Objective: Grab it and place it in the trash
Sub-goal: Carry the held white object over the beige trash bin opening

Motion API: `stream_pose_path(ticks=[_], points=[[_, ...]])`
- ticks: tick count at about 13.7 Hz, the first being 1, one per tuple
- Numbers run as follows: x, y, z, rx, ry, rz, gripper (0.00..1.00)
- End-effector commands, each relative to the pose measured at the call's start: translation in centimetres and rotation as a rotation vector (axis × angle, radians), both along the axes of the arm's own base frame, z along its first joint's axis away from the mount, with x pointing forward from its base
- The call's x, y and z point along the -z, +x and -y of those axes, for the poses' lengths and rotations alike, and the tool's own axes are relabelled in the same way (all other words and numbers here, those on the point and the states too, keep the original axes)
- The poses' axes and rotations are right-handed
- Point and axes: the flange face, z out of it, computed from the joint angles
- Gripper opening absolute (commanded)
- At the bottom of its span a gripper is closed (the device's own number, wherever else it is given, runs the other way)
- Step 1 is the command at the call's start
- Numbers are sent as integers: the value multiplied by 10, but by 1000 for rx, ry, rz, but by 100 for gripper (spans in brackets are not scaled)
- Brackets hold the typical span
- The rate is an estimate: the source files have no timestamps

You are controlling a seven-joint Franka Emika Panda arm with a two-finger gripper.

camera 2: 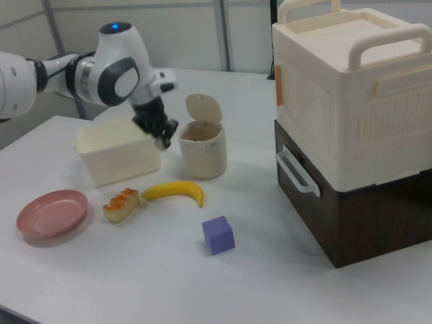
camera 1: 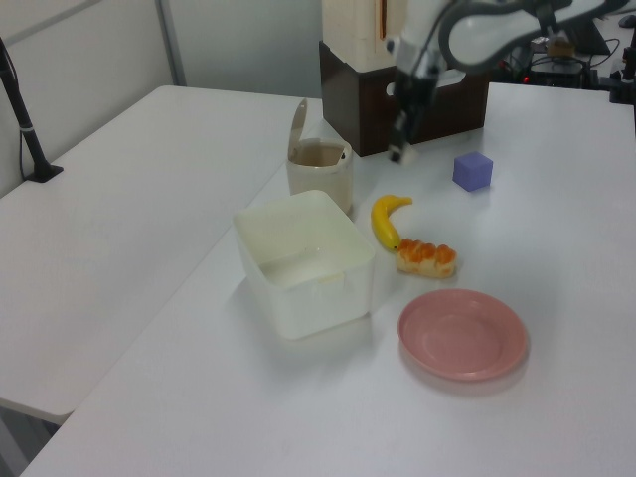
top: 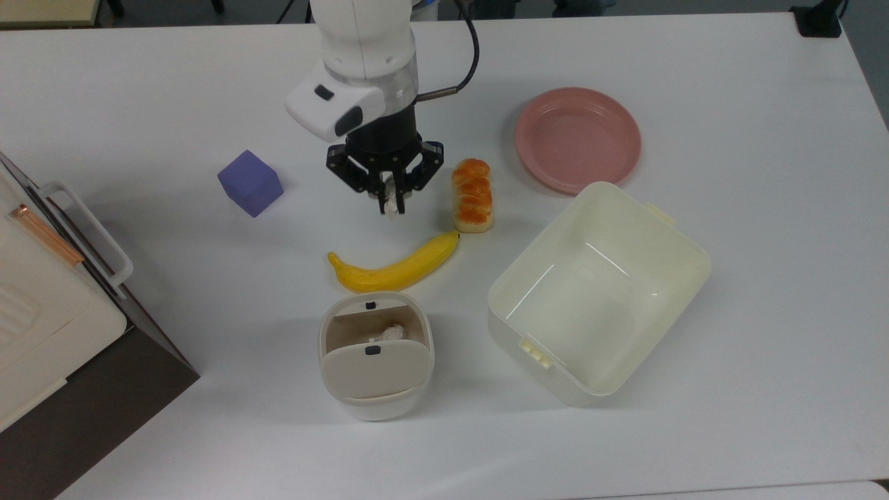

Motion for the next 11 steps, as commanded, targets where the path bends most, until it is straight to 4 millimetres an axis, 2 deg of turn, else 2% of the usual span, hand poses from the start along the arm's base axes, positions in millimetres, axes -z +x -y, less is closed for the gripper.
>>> stream_pose_path(ticks=[1, 2, 4, 5, 6, 7, 8, 11], points=[[2, 50, 18, 63, 5, 267, 26], [12, 62, 16, 92, 11, 366, 27], [23, 70, 14, 113, 16, 420, 27], [15, 83, 13, 110, 16, 469, 27], [16, 95, 14, 109, 12, 487, 40], [16, 98, 13, 112, 14, 490, 83], [18, 98, 13, 112, 12, 487, 100], [15, 97, 7, 125, 24, 486, 100]])
